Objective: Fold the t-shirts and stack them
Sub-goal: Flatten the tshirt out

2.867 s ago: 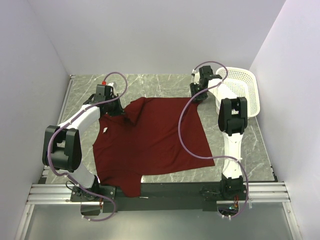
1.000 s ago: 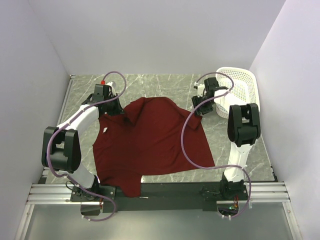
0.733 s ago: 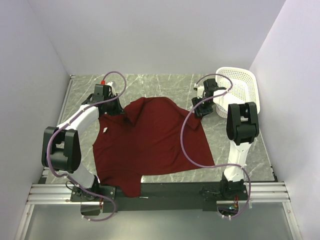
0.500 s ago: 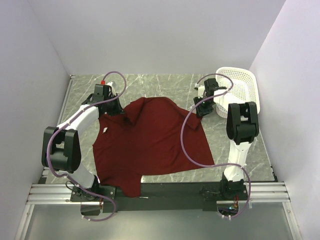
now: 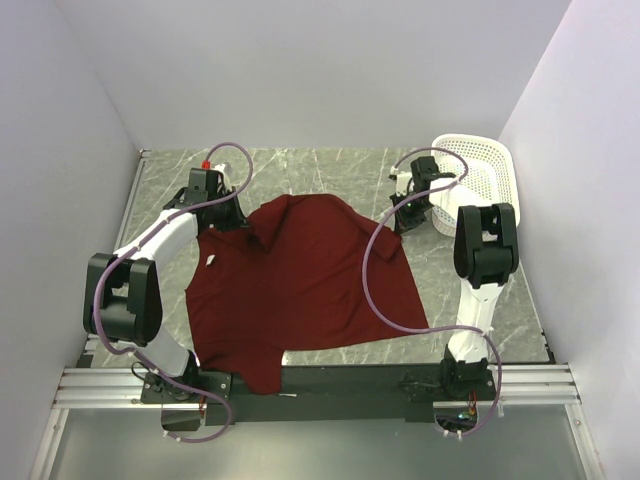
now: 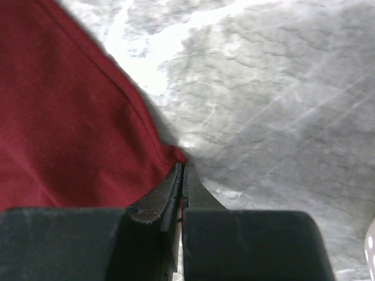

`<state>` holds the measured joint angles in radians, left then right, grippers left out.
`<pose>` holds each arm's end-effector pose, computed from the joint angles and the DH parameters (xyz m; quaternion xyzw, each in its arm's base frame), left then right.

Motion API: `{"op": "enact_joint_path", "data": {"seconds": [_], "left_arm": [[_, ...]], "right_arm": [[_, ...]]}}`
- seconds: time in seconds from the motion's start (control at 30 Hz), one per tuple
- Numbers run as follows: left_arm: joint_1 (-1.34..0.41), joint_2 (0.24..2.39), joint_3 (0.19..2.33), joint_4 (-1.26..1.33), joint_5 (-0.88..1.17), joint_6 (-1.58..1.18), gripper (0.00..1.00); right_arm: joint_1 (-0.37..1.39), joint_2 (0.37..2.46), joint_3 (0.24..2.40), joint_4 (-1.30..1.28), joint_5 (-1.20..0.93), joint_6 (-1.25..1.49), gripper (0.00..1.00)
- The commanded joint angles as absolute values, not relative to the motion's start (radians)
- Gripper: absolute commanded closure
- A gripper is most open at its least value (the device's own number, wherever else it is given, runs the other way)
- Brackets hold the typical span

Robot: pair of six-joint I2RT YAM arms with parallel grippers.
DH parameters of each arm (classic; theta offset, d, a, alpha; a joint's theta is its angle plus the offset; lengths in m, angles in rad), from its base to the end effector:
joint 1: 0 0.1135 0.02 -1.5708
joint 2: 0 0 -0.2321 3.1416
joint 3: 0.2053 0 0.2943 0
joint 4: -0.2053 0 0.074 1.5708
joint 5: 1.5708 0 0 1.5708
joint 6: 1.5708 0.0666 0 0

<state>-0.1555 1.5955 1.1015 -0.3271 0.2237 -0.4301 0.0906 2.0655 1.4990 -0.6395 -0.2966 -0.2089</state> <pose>0.3954 -0.0769 0.1601 -0.0861 0.9216 -0.2045 0.3184 0.4510 0.0605 0.0851 -0.1716 0.9577 0.1344 0.1877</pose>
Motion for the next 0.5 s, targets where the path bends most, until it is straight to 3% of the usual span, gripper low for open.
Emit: {"op": "enact_joint_path", "data": {"seconds": [0.0, 0.17, 0.47], "left_arm": [[-0.150, 1.546, 1.117, -0.316, 0.235, -0.407, 1.00], [-0.143, 1.549, 1.245, -0.348, 0.157, -0.354, 1.00], [-0.141, 1.649, 1.614, -0.400, -0.115, -0.207, 1.00]], "right_arm": [[0.080, 1.987, 1.535, -0.652, -0.370, -0.255, 1.00], [0.081, 1.855, 1.603, -0.670, -0.399, -0.385, 1.00], [0.080, 1.760, 1.977, -0.752, -0.357, -0.468, 1.00]]}}
